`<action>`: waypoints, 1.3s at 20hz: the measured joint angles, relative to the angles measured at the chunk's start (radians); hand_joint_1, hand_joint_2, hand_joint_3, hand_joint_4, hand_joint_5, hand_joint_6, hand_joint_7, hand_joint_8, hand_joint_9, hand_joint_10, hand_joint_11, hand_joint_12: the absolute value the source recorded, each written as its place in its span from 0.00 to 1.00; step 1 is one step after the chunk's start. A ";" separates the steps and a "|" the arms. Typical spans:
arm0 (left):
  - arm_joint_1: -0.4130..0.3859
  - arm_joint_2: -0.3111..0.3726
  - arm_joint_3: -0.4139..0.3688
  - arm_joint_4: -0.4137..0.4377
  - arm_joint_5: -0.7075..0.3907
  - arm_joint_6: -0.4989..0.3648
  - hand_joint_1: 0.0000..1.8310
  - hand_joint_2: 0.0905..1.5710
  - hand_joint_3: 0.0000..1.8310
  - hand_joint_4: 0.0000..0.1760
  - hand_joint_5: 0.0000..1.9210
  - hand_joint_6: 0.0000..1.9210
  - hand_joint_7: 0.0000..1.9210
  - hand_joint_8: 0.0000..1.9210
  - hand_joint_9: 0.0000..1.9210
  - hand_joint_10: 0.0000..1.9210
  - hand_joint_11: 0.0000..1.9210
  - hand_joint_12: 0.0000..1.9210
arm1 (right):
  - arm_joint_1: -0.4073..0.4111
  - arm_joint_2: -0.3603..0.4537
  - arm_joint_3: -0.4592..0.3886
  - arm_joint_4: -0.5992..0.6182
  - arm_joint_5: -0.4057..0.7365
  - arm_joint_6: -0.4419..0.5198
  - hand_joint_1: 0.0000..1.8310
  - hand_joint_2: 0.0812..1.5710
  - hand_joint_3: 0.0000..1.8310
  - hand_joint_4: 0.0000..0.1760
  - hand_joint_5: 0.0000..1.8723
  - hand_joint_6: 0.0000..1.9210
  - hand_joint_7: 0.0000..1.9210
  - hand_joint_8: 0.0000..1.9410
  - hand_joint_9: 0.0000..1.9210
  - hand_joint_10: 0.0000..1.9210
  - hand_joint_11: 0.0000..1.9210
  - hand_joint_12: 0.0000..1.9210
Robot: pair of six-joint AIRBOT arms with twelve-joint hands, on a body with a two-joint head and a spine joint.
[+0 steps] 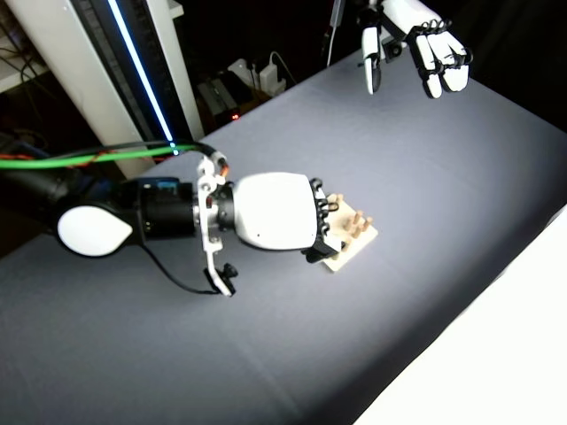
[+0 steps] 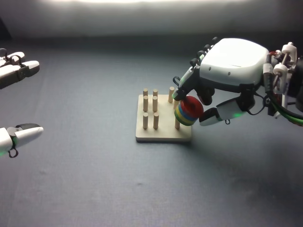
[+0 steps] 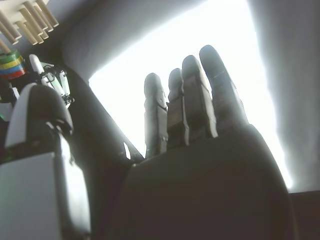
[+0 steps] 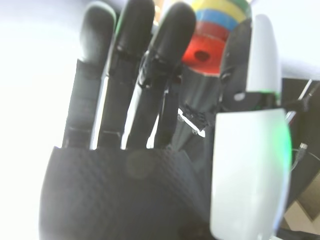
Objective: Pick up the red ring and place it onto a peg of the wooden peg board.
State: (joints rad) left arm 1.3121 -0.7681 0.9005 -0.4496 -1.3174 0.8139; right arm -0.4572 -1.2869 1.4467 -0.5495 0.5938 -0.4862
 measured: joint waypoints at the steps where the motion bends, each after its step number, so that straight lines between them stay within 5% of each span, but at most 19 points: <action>1: 0.000 0.000 0.000 0.001 0.000 0.000 0.43 0.66 0.00 0.09 0.18 0.00 0.11 0.00 0.11 0.00 0.00 0.33 | 0.004 -0.002 0.000 -0.002 -0.005 0.000 0.71 0.62 0.00 0.00 0.69 0.10 0.65 0.40 0.60 0.59 0.50 0.88; 3: 0.000 -0.001 0.000 0.000 0.000 -0.001 0.41 0.66 0.00 0.10 0.19 0.00 0.12 0.00 0.12 0.00 0.00 0.34 | 0.007 -0.007 0.000 -0.005 -0.008 0.000 0.71 0.63 0.00 0.00 0.71 0.05 0.64 0.43 0.61 0.66 0.51 0.93; 5: 0.000 -0.001 0.000 0.000 0.000 -0.001 0.40 0.67 0.00 0.17 0.18 0.00 0.11 0.00 0.11 0.00 0.00 0.30 | 0.010 -0.008 0.000 -0.009 -0.012 0.000 0.71 0.63 0.00 0.00 0.72 0.04 0.63 0.44 0.59 0.62 0.47 0.90; 7: 0.000 -0.001 0.000 0.000 0.000 -0.003 0.41 0.66 0.00 0.20 0.19 0.00 0.11 0.00 0.11 0.00 0.00 0.30 | 0.011 -0.010 0.002 -0.010 -0.011 0.000 0.70 0.65 0.00 0.00 0.71 0.02 0.56 0.58 0.56 0.68 0.47 0.93; 9: 0.000 -0.002 0.000 0.001 0.000 -0.003 0.42 0.66 0.00 0.16 0.19 0.00 0.11 0.00 0.11 0.00 0.00 0.30 | 0.014 -0.013 0.004 -0.012 -0.016 0.000 0.66 0.62 0.00 0.00 0.67 0.24 0.55 0.59 0.53 0.76 0.46 0.96; 10: 0.000 -0.002 0.000 0.001 0.001 -0.004 0.41 0.66 0.00 0.21 0.18 0.00 0.11 0.00 0.11 0.00 0.00 0.30 | 0.018 -0.013 0.004 -0.013 -0.016 0.000 0.69 0.65 0.00 0.00 0.67 0.16 0.55 0.58 0.52 0.68 0.44 0.92; 11: 0.000 -0.002 0.001 0.000 0.001 -0.004 0.42 0.66 0.00 0.16 0.19 0.00 0.11 0.00 0.11 0.00 0.00 0.32 | 0.019 -0.014 0.004 -0.017 -0.016 0.000 0.70 0.63 0.00 0.00 0.69 0.13 0.60 0.47 0.56 0.53 0.45 0.80; 12: 0.000 -0.003 0.002 0.000 0.000 -0.004 0.42 0.66 0.00 0.13 0.19 0.00 0.11 0.00 0.11 0.00 0.00 0.32 | 0.019 -0.016 0.004 -0.017 -0.015 0.000 0.70 0.65 0.00 0.00 0.69 0.09 0.57 0.54 0.56 0.58 0.46 0.85; 13: 0.000 -0.003 0.002 0.000 0.001 -0.004 0.41 0.66 0.00 0.13 0.18 0.00 0.11 0.00 0.11 0.00 0.00 0.33 | 0.023 -0.017 0.004 -0.026 -0.017 0.000 0.67 0.62 0.00 0.00 0.69 0.19 0.56 0.58 0.56 0.73 0.50 0.94; 14: 0.000 -0.003 0.002 0.000 0.001 -0.004 0.41 0.66 0.00 0.12 0.19 0.00 0.11 0.00 0.11 0.00 0.00 0.33 | 0.025 -0.020 0.004 -0.027 -0.017 0.000 0.69 0.66 0.00 0.00 0.65 0.16 0.54 0.61 0.54 0.77 0.50 0.96; 15: 0.000 -0.003 0.002 0.000 0.001 -0.004 0.42 0.66 0.00 0.13 0.19 0.00 0.12 0.00 0.12 0.00 0.00 0.36 | 0.025 -0.022 0.004 -0.028 -0.016 0.000 0.70 0.67 0.00 0.00 0.65 0.14 0.54 0.62 0.53 0.80 0.49 0.98; 16: 0.000 -0.003 0.002 0.001 0.001 -0.005 0.41 0.66 0.00 0.17 0.19 0.00 0.12 0.00 0.12 0.00 0.00 0.36 | 0.026 -0.024 0.004 -0.031 -0.015 0.000 0.70 0.65 0.00 0.00 0.67 0.13 0.57 0.54 0.54 0.71 0.48 0.91; 18: 0.000 -0.003 0.003 0.002 0.001 -0.005 0.41 0.66 0.00 0.15 0.19 0.00 0.11 0.00 0.11 0.00 0.00 0.31 | 0.029 -0.029 0.004 -0.043 -0.015 0.000 0.67 0.62 0.00 0.00 0.70 0.17 0.57 0.63 0.57 0.84 0.54 0.99; 23: 0.000 -0.008 0.010 0.005 0.002 -0.008 0.40 0.67 0.00 0.17 0.18 0.00 0.11 0.00 0.11 0.00 0.00 0.32 | 0.033 -0.039 0.004 -0.074 -0.025 0.000 0.66 0.61 0.00 0.00 0.68 0.24 0.58 0.64 0.58 0.90 0.58 1.00; 25: 0.000 -0.008 0.010 0.005 0.002 -0.008 0.40 0.66 0.00 0.20 0.18 0.00 0.11 0.00 0.11 0.00 0.00 0.30 | 0.034 -0.039 0.004 -0.073 -0.027 0.000 0.67 0.60 0.00 0.00 0.71 0.19 0.55 0.89 0.60 0.99 0.63 1.00; 26: 0.000 -0.008 0.010 0.005 0.001 -0.009 0.41 0.66 0.00 0.09 0.19 0.00 0.11 0.00 0.11 0.00 0.00 0.33 | 0.034 -0.039 0.004 -0.073 -0.029 0.000 0.66 0.61 0.00 0.00 0.70 0.20 0.52 0.82 0.54 0.97 0.57 1.00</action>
State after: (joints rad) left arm 1.3117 -0.7761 0.9100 -0.4442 -1.3163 0.8051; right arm -0.4236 -1.3258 1.4506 -0.6224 0.5652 -0.4858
